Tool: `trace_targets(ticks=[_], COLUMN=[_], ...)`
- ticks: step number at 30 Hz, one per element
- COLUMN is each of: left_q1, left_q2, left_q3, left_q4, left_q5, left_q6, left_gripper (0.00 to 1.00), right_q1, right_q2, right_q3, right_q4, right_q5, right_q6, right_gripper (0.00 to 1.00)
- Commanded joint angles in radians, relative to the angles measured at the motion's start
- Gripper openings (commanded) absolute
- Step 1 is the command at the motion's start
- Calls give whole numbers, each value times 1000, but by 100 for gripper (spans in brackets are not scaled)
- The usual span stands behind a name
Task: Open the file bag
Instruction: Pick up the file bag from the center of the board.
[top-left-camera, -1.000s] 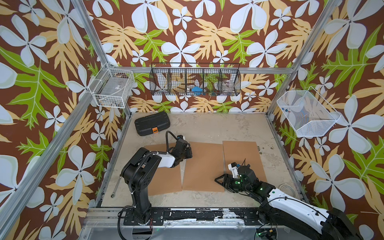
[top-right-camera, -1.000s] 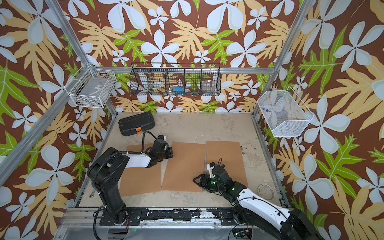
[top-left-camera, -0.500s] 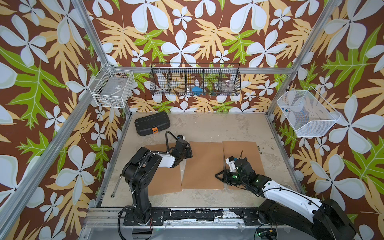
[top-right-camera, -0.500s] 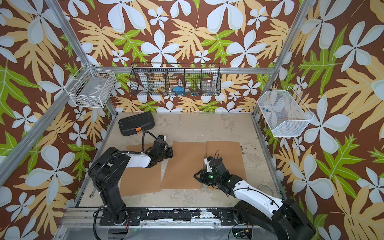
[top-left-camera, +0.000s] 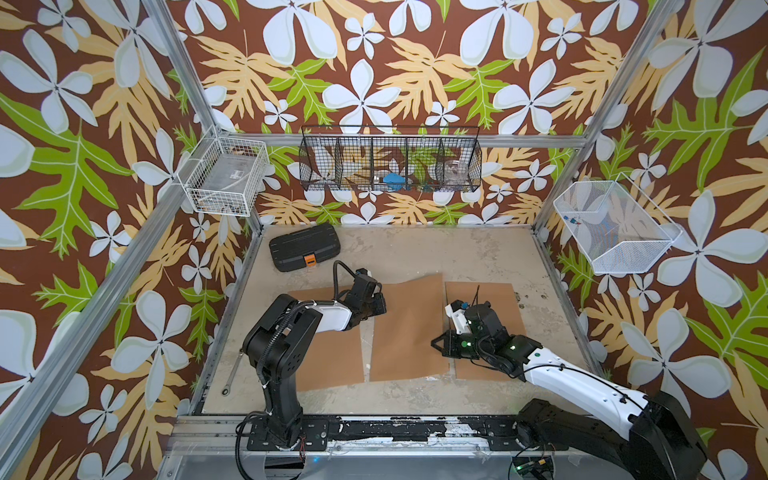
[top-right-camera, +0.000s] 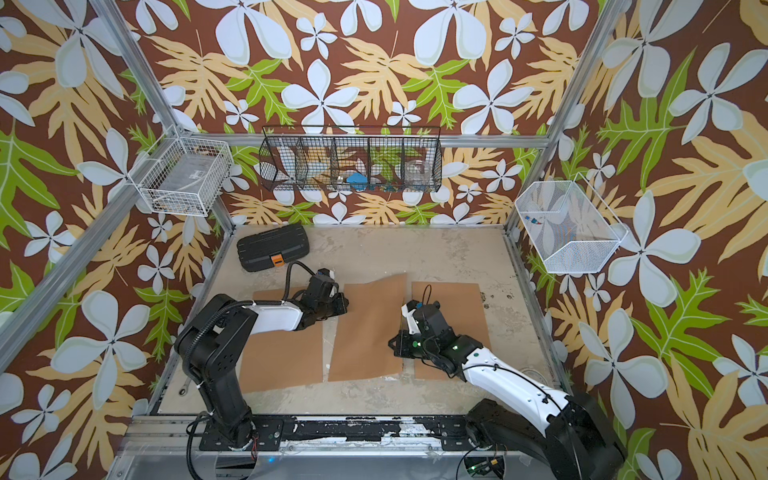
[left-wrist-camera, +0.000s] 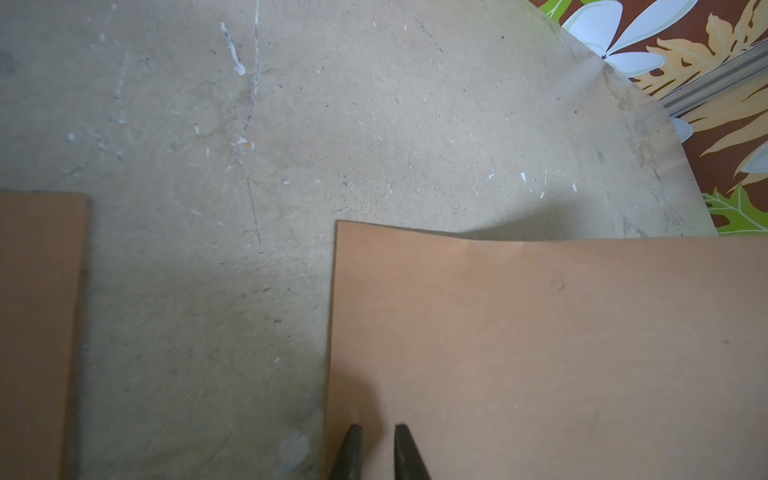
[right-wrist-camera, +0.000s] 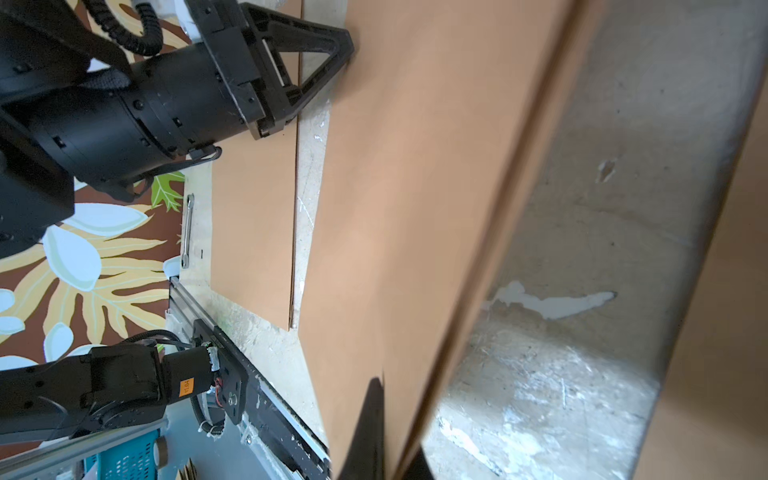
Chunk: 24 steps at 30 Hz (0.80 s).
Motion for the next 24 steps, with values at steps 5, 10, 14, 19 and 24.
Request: trace_targets(ticks=[5,10,14,19,24], left_q1=[0,0,0,-2,-17], left_q2=[-27,-30,-37,-53,-79], left_q3=[188,328,422,529,608], left_q4=[-190,-251,-289,-346,-408], left_q5=[41,38,45,70,61], left_q6=[26,37,36,45,60], left_gripper=[42,47,50,64,93], right_q1=[0,0,-1,1,28], right_q2=[-19,-40,-40,-22,6], right_q3=[99,174,232,307,373], right_q4=[-149,-231,-287,-339,-363], right_q5=[85,135,180,226,280], right_q6=[-158,-227,-275,-313,-334], right_gripper=[0,0,0,0,0])
